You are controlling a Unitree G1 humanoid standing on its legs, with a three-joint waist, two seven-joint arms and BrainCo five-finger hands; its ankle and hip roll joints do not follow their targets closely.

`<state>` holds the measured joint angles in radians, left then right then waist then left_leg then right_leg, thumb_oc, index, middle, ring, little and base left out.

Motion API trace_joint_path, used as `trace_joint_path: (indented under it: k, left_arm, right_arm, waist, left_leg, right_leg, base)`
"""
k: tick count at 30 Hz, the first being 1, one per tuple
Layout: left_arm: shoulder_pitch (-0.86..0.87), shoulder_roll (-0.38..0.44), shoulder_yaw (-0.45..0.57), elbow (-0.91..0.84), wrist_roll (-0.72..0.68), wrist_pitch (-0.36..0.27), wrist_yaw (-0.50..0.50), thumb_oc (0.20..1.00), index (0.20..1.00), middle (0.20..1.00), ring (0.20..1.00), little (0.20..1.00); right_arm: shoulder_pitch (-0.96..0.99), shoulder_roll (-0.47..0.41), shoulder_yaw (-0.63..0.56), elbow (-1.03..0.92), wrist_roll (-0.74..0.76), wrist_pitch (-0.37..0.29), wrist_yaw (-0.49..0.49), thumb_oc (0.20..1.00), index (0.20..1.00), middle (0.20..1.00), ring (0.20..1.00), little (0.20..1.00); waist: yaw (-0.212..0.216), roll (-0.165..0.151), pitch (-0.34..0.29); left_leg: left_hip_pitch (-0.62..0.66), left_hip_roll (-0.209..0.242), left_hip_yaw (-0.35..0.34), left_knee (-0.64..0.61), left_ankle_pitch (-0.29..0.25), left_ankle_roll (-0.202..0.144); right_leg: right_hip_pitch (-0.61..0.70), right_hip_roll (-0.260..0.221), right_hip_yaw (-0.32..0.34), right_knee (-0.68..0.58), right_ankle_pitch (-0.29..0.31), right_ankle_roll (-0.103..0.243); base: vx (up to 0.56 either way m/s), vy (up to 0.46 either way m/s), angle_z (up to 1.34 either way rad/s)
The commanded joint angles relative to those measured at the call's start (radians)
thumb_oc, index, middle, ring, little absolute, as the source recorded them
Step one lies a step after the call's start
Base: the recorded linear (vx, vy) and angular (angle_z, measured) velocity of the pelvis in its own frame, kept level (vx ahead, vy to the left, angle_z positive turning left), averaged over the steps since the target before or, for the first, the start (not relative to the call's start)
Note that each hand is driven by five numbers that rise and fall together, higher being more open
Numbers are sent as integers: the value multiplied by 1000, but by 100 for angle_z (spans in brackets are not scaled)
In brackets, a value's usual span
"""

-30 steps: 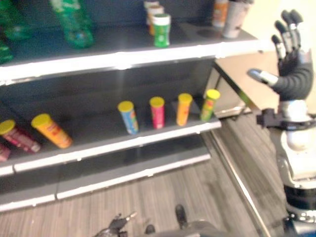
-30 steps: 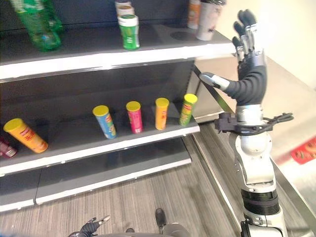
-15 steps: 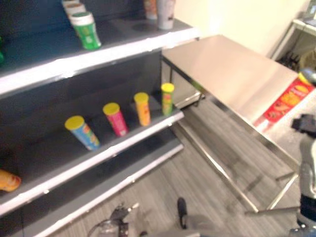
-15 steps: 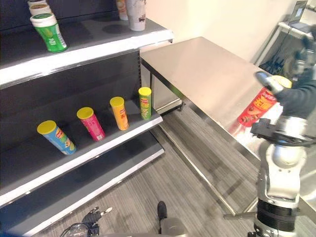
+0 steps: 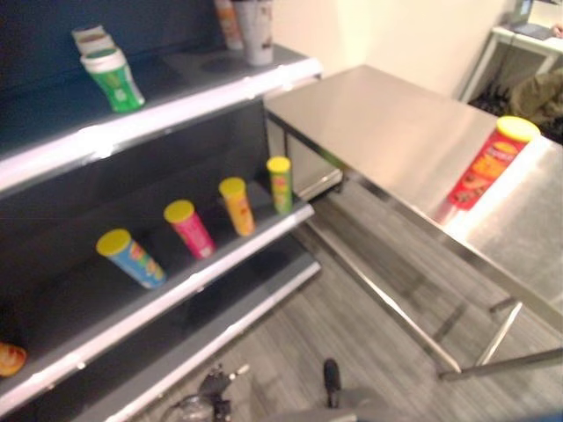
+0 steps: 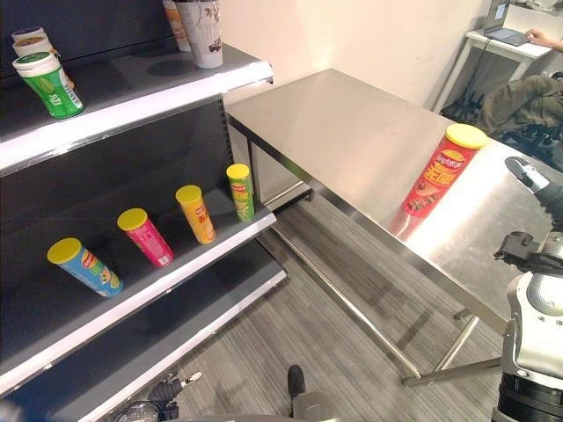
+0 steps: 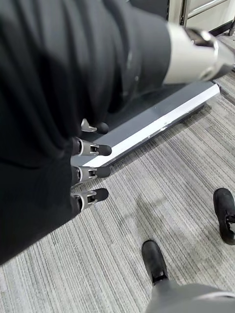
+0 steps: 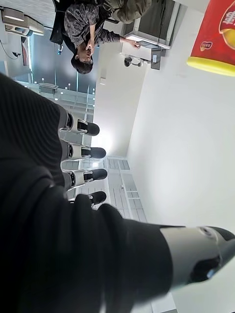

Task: Put the goods on the table back onto the shelves and tidy them up.

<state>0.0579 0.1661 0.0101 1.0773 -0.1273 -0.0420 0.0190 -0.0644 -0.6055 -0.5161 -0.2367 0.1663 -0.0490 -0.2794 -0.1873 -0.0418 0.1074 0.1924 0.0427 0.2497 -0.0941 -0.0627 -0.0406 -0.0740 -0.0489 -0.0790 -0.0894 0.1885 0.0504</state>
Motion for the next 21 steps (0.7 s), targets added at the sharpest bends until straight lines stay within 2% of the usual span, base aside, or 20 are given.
trace_joint_path:
  k: [1, 8, 9, 10, 11, 12, 13, 14, 16, 17, 18, 19, 20, 21]
  left_arm:
    - [-54, 32, 14, 15, 46, -26, 11, 1000, 1000, 1000, 1000, 1000]
    - [-31, 37, 33, 16, 55, -22, 4, 1000, 1000, 1000, 1000, 1000]
    - [-19, 33, 34, 10, 63, -19, -4, 1000, 1000, 1000, 1000, 1000]
    - [-14, 32, 31, 5, 67, -15, -6, 1000, 1000, 1000, 1000, 1000]
    - [-7, 35, 22, -31, 72, -10, -20, 1000, 1000, 1000, 1000, 1000]
    - [-40, 56, 34, -30, 70, -3, -22, 1000, 1000, 1000, 1000, 1000]
    - [-47, 63, 42, -29, 67, -1, -20, 1000, 1000, 1000, 1000, 1000]
    - [-41, 51, 43, -15, 57, 2, -24, 1000, 1000, 1000, 1000, 1000]
    - [-48, 44, 21, 7, 65, -5, -27, 1000, 1000, 1000, 1000, 1000]
    - [-61, 47, 8, 26, 70, -9, -20, 1000, 1000, 1000, 1000, 1000]
    - [-62, 46, 8, 27, 70, -9, -20, 1000, 1000, 1000, 1000, 1000]
    - [-60, 51, 14, 5, 67, -11, -14, 1000, 1000, 1000, 1000, 1000]
    - [-58, 49, 17, -12, 61, -14, -11, 1000, 1000, 1000, 1000, 1000]
    - [-57, 49, 17, -12, 61, -13, -11, 1000, 1000, 1000, 1000, 1000]
  right_arm:
    - [-53, -41, -45, -25, -33, -39, -13, 1000, 1000, 1000, 1000, 1000]
    - [19, -113, -115, 53, -15, -33, -12, 1000, 1000, 1000, 1000, 1000]
    - [41, -141, -132, 87, 1, -31, -9, 1000, 1000, 1000, 1000, 1000]
    - [48, -158, -121, 119, 12, -32, -2, 1000, 1000, 1000, 1000, 1000]
    - [52, -204, -134, 158, 20, -31, -14, 1000, 1000, 1000, 1000, 1000]
    - [-38, -204, -65, 197, 32, -23, -13, 1000, 1000, 1000, 1000, 1000]
    - [-53, -204, -56, 195, 24, -24, -18, 1000, 1000, 1000, 1000, 1000]
    - [-83, -200, -31, 202, 35, -27, -20, 1000, 1000, 1000, 1000, 1000]
    - [-92, -191, -15, 181, 38, -30, -12, 1000, 1000, 1000, 1000, 1000]
    - [-102, -197, -2, 180, 42, -37, -10, 1000, 1000, 1000, 1000, 1000]
    - [-104, -198, -1, 181, 42, -38, -10, 1000, 1000, 1000, 1000, 1000]
    - [-110, -207, 4, 166, 45, -40, -11, 1000, 1000, 1000, 1000, 1000]
    - [-125, -212, 13, 158, 52, -45, -17, 1000, 1000, 1000, 1000, 1000]
    - [-125, -212, 13, 158, 52, -45, -17, 1000, 1000, 1000, 1000, 1000]
  waist:
    - [4, 29, 0]
    - [-7, 14, -24]
    - [-11, 7, -40]
    - [-14, 9, -48]
    - [-5, -5, -44]
    - [60, -44, 5]
    - [81, -46, 9]
    - [104, -27, -8]
    - [94, -10, 7]
    - [78, 4, 10]
    - [77, 5, 10]
    - [73, 15, 6]
    - [72, 28, 1]
    - [71, 29, 1]
  left_leg:
    - [-42, 42, -126, 7, 0, -2]
    - [-43, 80, -130, 7, 1, -1]
    - [-54, 113, -133, 7, 6, 2]
    - [-45, 134, -135, 7, 26, 4]
    - [-39, 153, -147, 72, 95, 9]
    - [-159, 15, -234, 109, 63, -11]
    - [-186, -9, -255, 82, 60, -7]
    - [-139, -28, -268, 13, 64, 7]
    - [-127, -18, -274, 12, 86, 13]
    - [-133, -7, -270, 7, 66, 12]
    - [-133, -6, -270, 7, 65, 12]
    - [-133, 9, -263, 7, 36, 5]
    - [-135, 21, -269, 7, 29, 7]
    - [-135, 21, -270, 7, 29, 7]
  right_leg:
    - [6, -90, 14, 2, -131, -32]
    - [26, -63, 7, 2, -138, -23]
    - [27, -42, 9, 2, -144, -12]
    - [26, -25, 16, 2, -145, -8]
    - [46, -2, 25, 2, -144, -8]
    - [74, 0, 77, 2, -137, -25]
    - [85, 2, 92, 2, -131, -26]
    - [101, 13, 131, 2, -100, -39]
    - [52, 36, 158, 116, -85, -39]
    - [25, 16, 171, 135, -94, -41]
    - [24, 17, 171, 137, -95, -41]
    - [21, -35, 155, 100, -107, -42]
    - [-12, -84, 146, 32, -104, -41]
    - [-10, -83, 145, 29, -103, -41]
  base:
    - [8, -65, -3]
    - [26, -189, 8]
    - [23, -324, 20]
    - [76, -548, 28]
    - [73, -503, 22]
    - [67, -419, 27]
    - [94, -131, 5]
    - [126, 88, -138]
    - [43, 123, -202]
    - [-39, 58, -76]
    - [-34, -31, -94]
    - [-27, -78, -110]
    - [-25, -78, -102]
    - [26, -148, -55]
